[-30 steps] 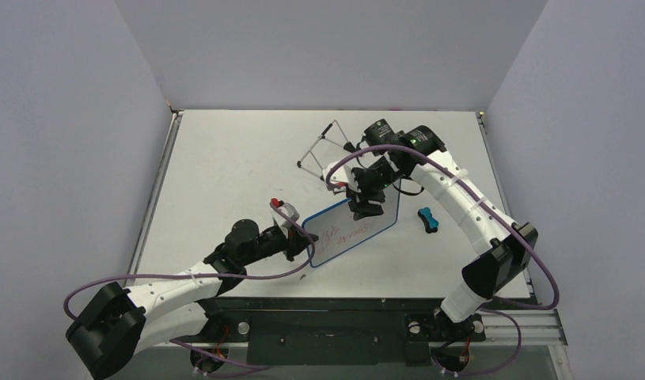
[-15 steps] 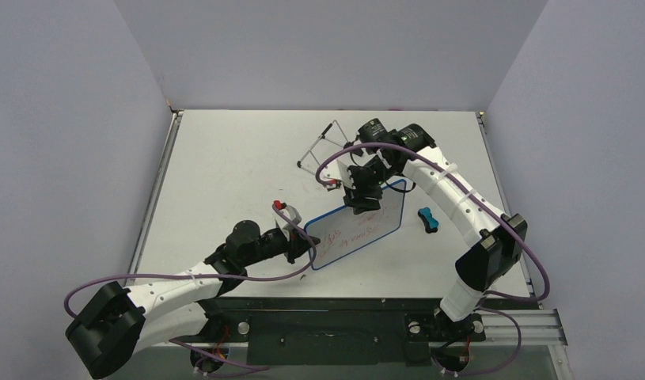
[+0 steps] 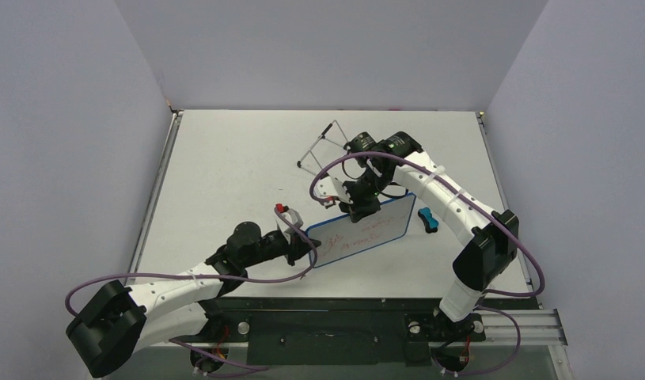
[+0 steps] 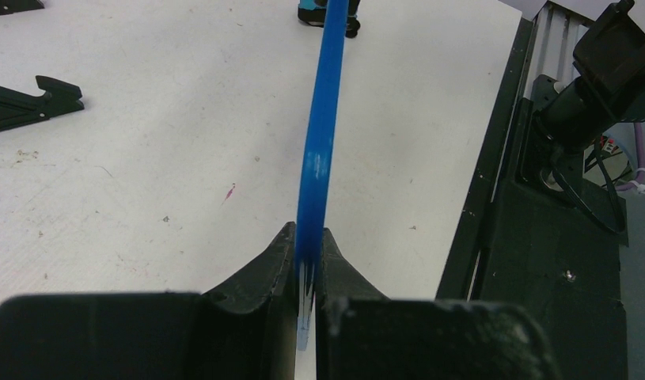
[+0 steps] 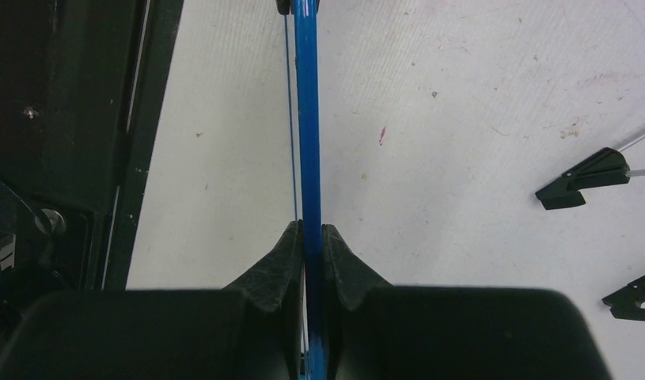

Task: Erase the whiteboard
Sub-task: Erase the whiteboard at the center of the board.

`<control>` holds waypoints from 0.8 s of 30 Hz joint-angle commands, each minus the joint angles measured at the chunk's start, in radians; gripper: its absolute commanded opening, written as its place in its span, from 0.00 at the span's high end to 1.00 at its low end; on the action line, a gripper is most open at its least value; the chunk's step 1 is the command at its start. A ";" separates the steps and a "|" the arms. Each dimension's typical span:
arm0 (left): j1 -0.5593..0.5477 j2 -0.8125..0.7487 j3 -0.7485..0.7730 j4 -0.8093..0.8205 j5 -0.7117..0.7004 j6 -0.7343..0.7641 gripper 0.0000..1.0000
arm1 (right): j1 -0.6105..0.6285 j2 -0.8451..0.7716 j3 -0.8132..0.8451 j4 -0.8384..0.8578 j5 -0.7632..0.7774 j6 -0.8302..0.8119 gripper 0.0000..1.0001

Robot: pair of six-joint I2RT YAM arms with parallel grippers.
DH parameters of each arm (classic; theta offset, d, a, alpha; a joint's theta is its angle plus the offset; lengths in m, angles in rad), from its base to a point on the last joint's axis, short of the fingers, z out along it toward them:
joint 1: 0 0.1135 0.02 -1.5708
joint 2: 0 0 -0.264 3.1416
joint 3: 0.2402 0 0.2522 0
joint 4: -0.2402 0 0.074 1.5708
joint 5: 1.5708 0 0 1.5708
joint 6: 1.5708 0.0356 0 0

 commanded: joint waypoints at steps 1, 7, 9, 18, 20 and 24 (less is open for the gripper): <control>0.003 -0.011 -0.012 0.216 -0.036 -0.108 0.92 | 0.010 -0.009 -0.031 0.034 0.005 -0.035 1.00; 0.003 -0.008 -0.051 0.343 -0.020 -0.172 0.68 | 0.007 -0.024 -0.049 0.063 0.011 -0.023 1.00; 0.001 -0.019 -0.059 0.356 -0.007 -0.177 0.65 | 0.005 -0.028 -0.054 0.069 0.011 -0.021 1.00; 0.004 -0.192 -0.187 0.423 -0.063 -0.161 0.58 | 0.004 -0.040 -0.058 0.076 -0.006 -0.015 1.00; 0.007 -0.214 -0.203 0.417 -0.087 -0.150 0.57 | 0.004 -0.040 -0.058 0.076 -0.011 -0.016 1.00; 0.012 -0.203 -0.209 0.433 -0.102 -0.142 0.57 | 0.006 -0.038 -0.053 0.075 -0.017 -0.015 1.00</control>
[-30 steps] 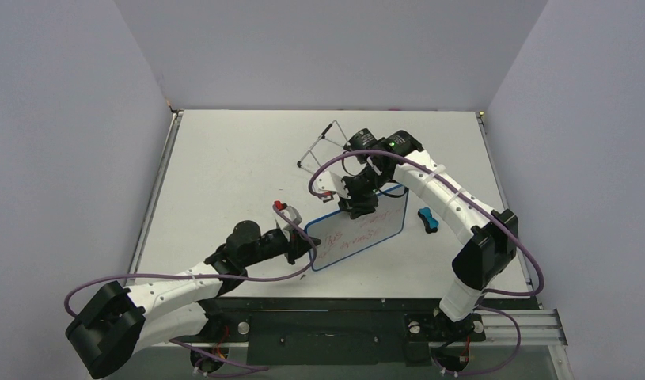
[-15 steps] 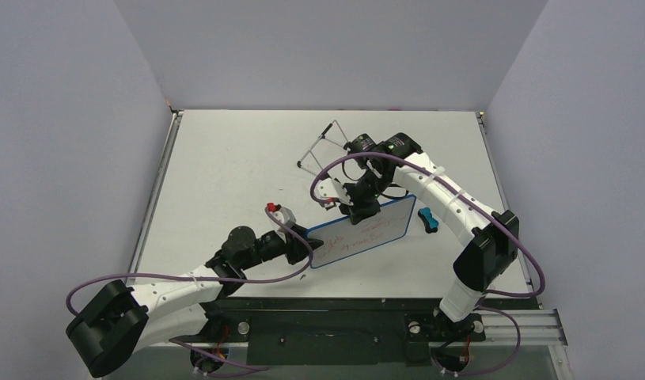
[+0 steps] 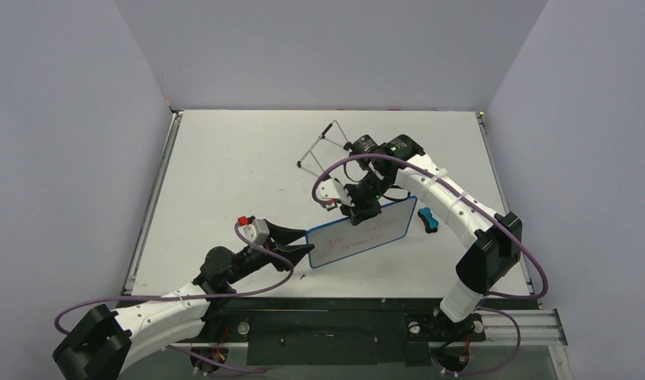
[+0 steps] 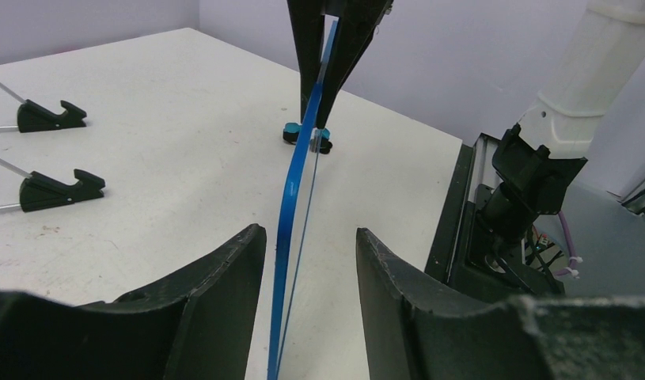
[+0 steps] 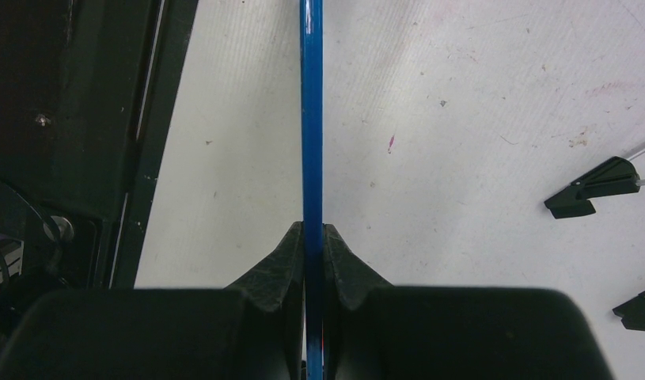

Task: Erase the whiteboard
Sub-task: Erase the whiteboard at the center of the board.

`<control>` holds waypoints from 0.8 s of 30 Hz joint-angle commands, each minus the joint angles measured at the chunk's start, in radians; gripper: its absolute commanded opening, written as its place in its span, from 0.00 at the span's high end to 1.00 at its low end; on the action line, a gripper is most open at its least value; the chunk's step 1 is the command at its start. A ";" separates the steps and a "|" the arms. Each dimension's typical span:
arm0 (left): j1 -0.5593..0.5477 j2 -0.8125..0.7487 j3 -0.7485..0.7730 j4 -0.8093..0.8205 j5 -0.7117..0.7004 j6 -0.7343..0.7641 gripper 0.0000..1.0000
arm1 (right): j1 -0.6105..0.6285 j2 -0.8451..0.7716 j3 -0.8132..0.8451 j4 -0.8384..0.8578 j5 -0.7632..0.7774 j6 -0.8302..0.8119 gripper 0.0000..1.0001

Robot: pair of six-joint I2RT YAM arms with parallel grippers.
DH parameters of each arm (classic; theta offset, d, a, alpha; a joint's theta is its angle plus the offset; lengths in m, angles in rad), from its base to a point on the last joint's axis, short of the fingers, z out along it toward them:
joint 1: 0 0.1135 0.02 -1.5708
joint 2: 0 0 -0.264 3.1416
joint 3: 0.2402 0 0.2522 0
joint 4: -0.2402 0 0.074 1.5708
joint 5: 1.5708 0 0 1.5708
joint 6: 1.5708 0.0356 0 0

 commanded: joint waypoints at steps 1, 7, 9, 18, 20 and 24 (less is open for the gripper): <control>0.008 0.028 0.004 0.087 -0.034 0.021 0.57 | 0.006 -0.008 -0.014 0.059 0.008 -0.019 1.00; 0.006 0.187 0.071 0.178 0.013 0.021 0.52 | 0.006 -0.005 -0.014 0.059 0.007 -0.015 1.00; 0.006 0.240 0.088 0.240 0.023 0.021 0.50 | 0.006 -0.003 -0.014 0.058 0.007 -0.014 1.00; 0.002 0.345 0.135 0.298 0.059 0.011 0.74 | 0.006 0.005 -0.010 0.056 0.004 -0.013 1.00; 0.003 0.360 0.139 0.298 0.069 0.008 0.87 | 0.006 0.007 -0.009 0.055 0.004 -0.015 1.00; 0.002 0.375 0.136 0.297 0.070 0.014 1.00 | 0.007 0.001 -0.011 0.055 0.004 -0.014 1.00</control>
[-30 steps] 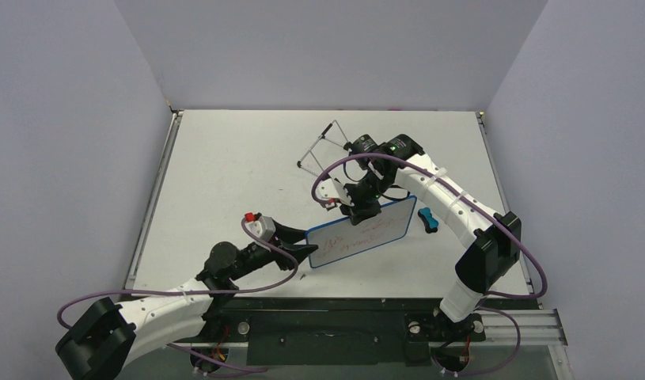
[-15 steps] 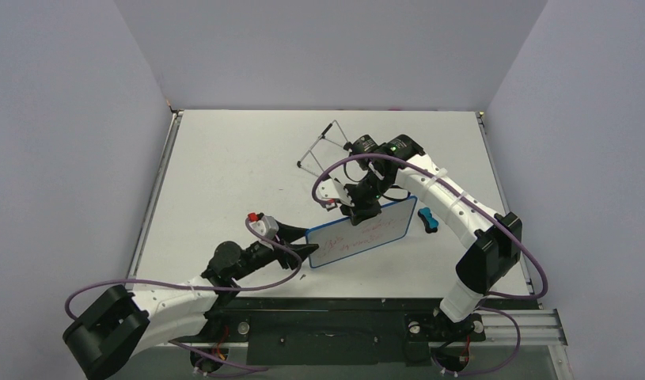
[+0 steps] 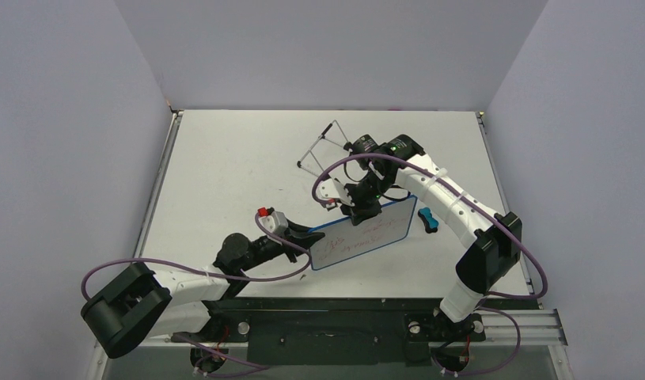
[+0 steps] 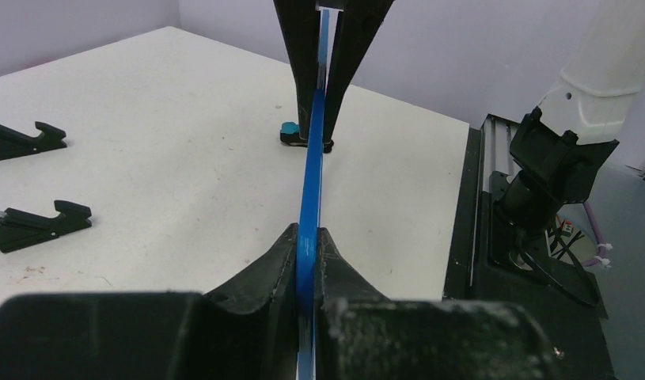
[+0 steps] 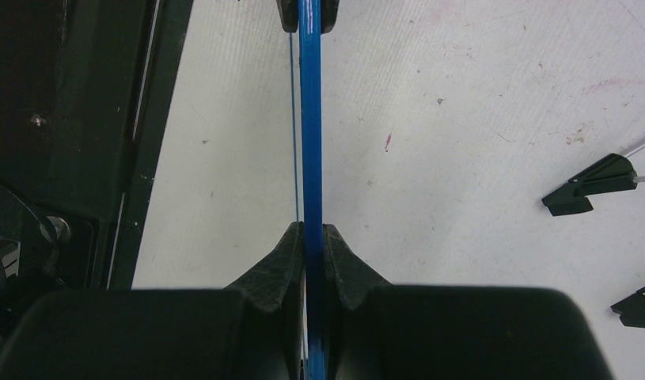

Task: Erase the whiteboard
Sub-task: Erase the whiteboard at the center of the board.

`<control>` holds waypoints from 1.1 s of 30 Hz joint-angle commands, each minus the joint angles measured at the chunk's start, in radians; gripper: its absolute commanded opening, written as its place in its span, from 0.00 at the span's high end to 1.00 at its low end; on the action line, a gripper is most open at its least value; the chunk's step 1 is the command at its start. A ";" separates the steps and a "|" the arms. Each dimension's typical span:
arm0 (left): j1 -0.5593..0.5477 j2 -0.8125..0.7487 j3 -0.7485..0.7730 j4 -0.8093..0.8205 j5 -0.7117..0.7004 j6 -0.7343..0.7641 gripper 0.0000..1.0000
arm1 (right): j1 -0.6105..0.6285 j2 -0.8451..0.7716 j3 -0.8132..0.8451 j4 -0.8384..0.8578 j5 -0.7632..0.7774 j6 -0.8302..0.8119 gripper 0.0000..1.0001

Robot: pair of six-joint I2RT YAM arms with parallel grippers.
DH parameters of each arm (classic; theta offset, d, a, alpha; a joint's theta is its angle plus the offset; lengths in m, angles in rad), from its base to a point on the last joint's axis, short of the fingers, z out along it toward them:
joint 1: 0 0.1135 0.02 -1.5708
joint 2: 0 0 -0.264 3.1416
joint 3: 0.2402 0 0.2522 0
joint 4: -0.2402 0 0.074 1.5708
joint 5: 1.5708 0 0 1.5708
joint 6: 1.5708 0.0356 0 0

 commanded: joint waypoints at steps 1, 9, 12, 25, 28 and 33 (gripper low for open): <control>0.000 0.015 0.033 0.056 -0.017 -0.029 1.00 | 0.008 0.000 -0.008 0.049 0.003 -0.018 1.00; 0.001 -0.012 0.042 -0.036 0.002 0.005 0.78 | 0.010 0.004 -0.004 0.046 0.002 -0.014 1.00; 0.001 -0.007 0.052 -0.055 0.018 0.011 0.80 | 0.010 0.007 -0.002 0.045 0.002 -0.012 1.00; 0.003 -0.117 0.027 -0.137 -0.149 -0.033 1.00 | -0.035 -0.038 0.060 0.075 -0.062 0.092 0.21; 0.002 -0.190 0.011 -0.194 -0.192 -0.036 1.00 | -0.101 -0.089 0.091 0.080 -0.126 0.133 0.19; 0.004 -0.253 0.004 -0.311 -0.276 -0.086 1.00 | -0.357 -0.272 -0.042 0.210 -0.190 0.258 0.18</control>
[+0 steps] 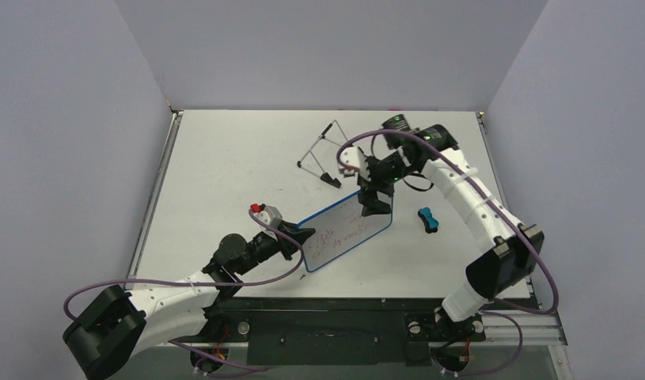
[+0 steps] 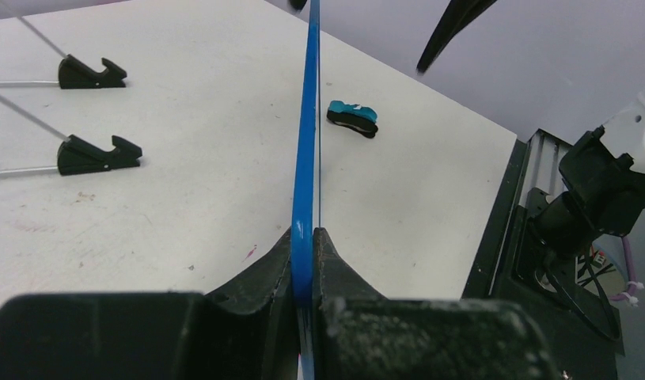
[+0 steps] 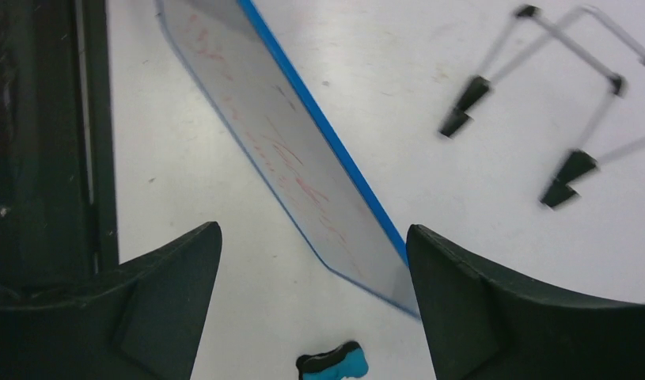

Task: Erase the whiteboard
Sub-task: Erase the whiteboard at the center of the board.

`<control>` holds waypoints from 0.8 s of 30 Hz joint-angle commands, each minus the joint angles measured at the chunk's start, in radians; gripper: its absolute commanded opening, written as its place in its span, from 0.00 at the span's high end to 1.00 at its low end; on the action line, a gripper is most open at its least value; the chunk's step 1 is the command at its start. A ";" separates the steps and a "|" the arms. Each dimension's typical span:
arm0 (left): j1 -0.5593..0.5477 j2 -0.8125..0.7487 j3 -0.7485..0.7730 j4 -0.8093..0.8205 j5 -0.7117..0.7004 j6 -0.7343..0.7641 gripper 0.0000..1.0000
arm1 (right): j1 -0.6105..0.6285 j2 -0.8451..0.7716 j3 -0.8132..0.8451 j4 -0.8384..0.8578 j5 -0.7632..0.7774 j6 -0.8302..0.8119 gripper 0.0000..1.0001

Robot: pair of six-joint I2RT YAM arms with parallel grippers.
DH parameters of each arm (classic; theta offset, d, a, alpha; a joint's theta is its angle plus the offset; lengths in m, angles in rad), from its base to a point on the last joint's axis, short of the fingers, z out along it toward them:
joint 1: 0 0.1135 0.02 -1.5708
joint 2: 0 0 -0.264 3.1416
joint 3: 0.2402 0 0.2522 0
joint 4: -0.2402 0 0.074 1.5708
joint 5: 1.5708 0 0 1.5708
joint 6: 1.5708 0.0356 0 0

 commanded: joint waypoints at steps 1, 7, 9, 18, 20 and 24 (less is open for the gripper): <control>0.005 -0.068 0.008 -0.035 -0.116 -0.060 1.00 | -0.238 -0.255 -0.129 0.254 -0.066 0.245 0.18; 0.013 -0.096 0.017 -0.115 -0.151 -0.131 1.00 | -0.422 -0.434 -0.652 0.702 0.316 0.637 0.13; 0.017 -0.105 0.017 -0.120 -0.157 -0.143 1.00 | -0.459 -0.399 -0.701 0.715 0.393 0.689 0.17; 0.025 -0.099 0.006 -0.101 -0.143 -0.166 1.00 | -0.539 -0.146 -0.656 0.710 0.572 0.743 0.34; 0.025 -0.101 0.002 -0.096 -0.139 -0.170 1.00 | -0.540 -0.083 -0.636 0.687 0.552 0.738 0.37; 0.026 -0.101 -0.004 -0.091 -0.132 -0.174 1.00 | -0.538 -0.028 -0.623 0.664 0.514 0.735 0.38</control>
